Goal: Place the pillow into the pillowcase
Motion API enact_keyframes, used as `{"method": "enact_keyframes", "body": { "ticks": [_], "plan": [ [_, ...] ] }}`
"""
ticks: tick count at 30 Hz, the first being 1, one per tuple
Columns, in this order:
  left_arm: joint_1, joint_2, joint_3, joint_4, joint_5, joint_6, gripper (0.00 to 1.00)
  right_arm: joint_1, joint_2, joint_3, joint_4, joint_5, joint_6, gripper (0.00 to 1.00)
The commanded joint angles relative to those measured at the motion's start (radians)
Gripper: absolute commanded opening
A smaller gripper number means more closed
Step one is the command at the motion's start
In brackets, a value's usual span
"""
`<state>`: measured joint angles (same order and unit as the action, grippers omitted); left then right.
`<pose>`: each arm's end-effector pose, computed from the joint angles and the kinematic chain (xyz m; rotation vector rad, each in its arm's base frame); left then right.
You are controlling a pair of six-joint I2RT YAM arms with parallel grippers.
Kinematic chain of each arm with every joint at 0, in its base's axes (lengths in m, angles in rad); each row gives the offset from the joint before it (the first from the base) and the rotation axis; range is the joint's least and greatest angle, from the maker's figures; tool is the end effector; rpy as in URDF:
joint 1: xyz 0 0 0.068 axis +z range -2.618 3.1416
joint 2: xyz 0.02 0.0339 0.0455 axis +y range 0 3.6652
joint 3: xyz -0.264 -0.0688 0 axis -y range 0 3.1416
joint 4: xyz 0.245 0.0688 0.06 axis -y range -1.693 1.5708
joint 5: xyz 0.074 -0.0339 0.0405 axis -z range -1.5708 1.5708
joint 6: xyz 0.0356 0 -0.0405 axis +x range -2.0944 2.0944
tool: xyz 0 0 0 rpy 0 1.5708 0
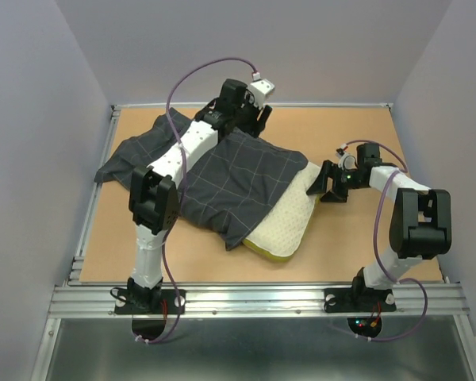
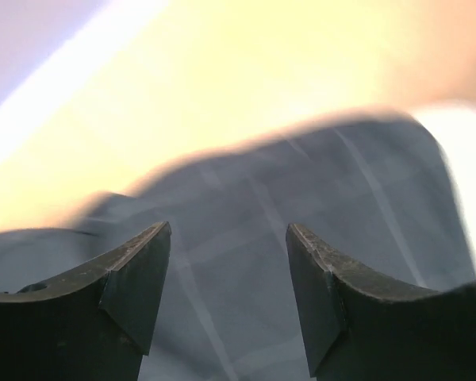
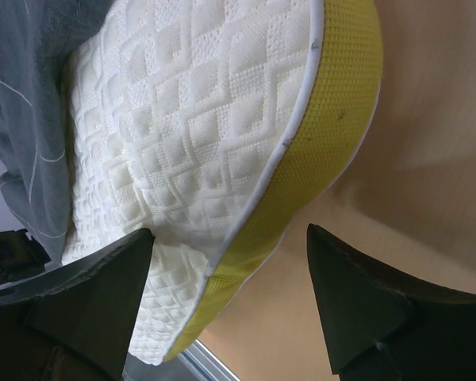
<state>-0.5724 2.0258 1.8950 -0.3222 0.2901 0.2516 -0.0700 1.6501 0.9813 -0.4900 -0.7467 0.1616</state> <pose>0.4013 -0.2707 0.3309 0.9830 1.7862 -0.4956 0.3114 0.0024 0.1801 0.0885 2.5912 1.0359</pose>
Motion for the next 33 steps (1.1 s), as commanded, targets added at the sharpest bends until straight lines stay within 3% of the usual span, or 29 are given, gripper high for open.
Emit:
{"method": "enact_keyframes", "body": {
  "ticks": [1,13,15,18,19,20,24,27,29,30,33],
  "plan": [
    [0.023,0.115,0.168,-0.006,-0.224,-0.083,0.72,0.009,0.011,0.045,-0.005,-0.036,0.015,0.84],
    [0.026,0.336,0.248,0.003,-0.345,-0.11,0.73,0.029,0.099,0.065,0.031,-0.056,0.069,0.87],
    [0.025,0.353,0.26,-0.001,-0.345,-0.109,0.66,0.042,0.105,0.06,0.041,-0.057,0.073,0.84],
    [0.014,0.355,0.283,-0.021,-0.261,-0.104,0.35,0.056,0.112,0.06,0.054,-0.054,0.076,0.66],
    [0.0,0.34,0.283,-0.017,-0.193,-0.1,0.2,0.062,0.116,0.062,0.06,-0.054,0.084,0.55],
    [-0.013,0.327,0.276,-0.012,-0.166,-0.098,0.15,0.064,0.117,0.065,0.071,-0.051,0.088,0.51],
    [-0.102,0.28,0.273,0.012,-0.03,-0.084,0.11,0.067,0.137,0.098,0.08,-0.06,0.107,0.33],
    [-0.174,0.271,0.277,0.023,0.03,-0.101,0.11,0.068,0.148,0.128,0.079,-0.065,0.116,0.28],
    [-0.199,0.278,0.28,0.034,0.101,-0.15,0.05,0.068,0.143,0.14,0.077,-0.06,0.118,0.27],
    [-0.202,0.283,0.277,0.038,0.125,-0.179,0.0,0.068,0.142,0.145,0.077,-0.06,0.118,0.26],
    [-0.199,0.29,0.268,0.08,0.223,-0.238,0.0,0.068,0.139,0.152,0.077,-0.056,0.119,0.25]
  ]
}}
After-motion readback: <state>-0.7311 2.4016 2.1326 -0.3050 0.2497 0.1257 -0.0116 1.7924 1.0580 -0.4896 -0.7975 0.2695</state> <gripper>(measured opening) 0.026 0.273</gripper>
